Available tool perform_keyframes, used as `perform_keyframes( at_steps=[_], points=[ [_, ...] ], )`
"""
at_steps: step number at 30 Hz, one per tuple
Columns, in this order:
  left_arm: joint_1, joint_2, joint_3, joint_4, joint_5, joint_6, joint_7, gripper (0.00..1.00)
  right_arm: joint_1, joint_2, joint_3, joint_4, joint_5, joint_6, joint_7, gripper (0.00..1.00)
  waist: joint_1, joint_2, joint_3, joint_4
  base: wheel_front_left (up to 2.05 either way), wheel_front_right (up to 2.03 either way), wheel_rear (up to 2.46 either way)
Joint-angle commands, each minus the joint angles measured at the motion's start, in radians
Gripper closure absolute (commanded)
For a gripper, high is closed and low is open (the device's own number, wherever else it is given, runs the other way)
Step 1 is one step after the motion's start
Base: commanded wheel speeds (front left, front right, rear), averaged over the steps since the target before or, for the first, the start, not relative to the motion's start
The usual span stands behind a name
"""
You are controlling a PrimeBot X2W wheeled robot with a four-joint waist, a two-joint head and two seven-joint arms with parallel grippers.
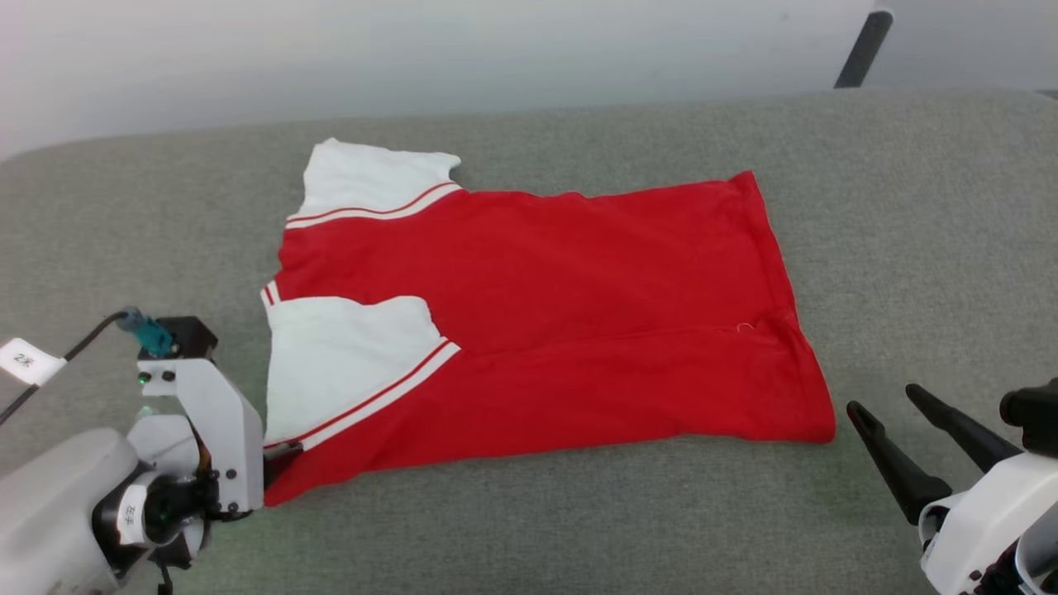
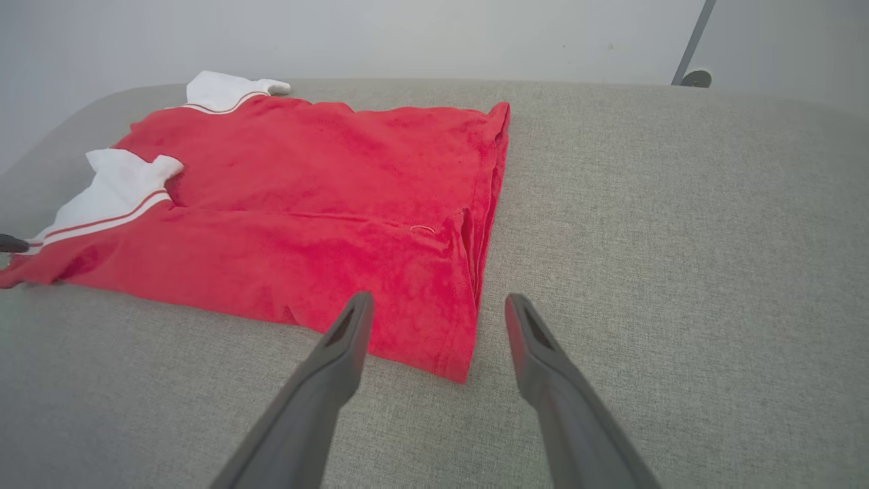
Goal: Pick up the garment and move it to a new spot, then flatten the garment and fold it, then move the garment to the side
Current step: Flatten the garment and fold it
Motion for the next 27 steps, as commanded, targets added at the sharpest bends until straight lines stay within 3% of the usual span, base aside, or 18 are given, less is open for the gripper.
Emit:
perform_keyframes(
  at_steps=[1,9,14,16,21,27],
  points=[
    [0.009,-0.006,-0.001,0.009,-0.006,0.004,0.005,0.00,0.011,0.008,-0.008,-0.004,-0.005,-0.001,0.002,0.00,0.0000,0.0000,0.012,-0.010,0.00,0.00,0.00],
    [0.017,-0.033,-0.027,0.107,-0.024,-0.008,0.067,0.00,0.010,0.028,-0.021,-0.025,-0.006,-0.001,0.015,0.00,0.0000,0.0000,0.028,-0.015,0.00,0.00,0.00],
    [0.031,-0.080,-0.020,0.153,-0.069,-0.032,0.091,0.00,0.007,0.033,-0.028,-0.032,-0.003,-0.001,0.024,0.00,0.0000,0.0000,0.037,-0.010,0.00,0.00,0.00],
    [0.033,-0.095,-0.017,0.160,-0.079,-0.057,0.098,1.00,0.006,0.034,-0.028,-0.033,0.000,-0.001,0.032,0.00,0.0000,0.0000,0.041,-0.007,0.00,0.00,0.00],
    [0.015,-0.102,-0.018,0.184,-0.068,-0.079,0.101,1.00,-0.004,0.032,-0.030,-0.030,0.004,-0.001,0.065,0.00,0.0000,0.0000,0.051,0.003,0.00,0.00,0.00],
    [-0.011,-0.120,-0.013,0.187,-0.050,-0.071,0.093,1.00,-0.030,0.027,-0.039,-0.002,-0.001,-0.001,0.160,0.00,0.0000,0.0000,0.068,0.026,0.00,0.00,0.00]
  ],
)
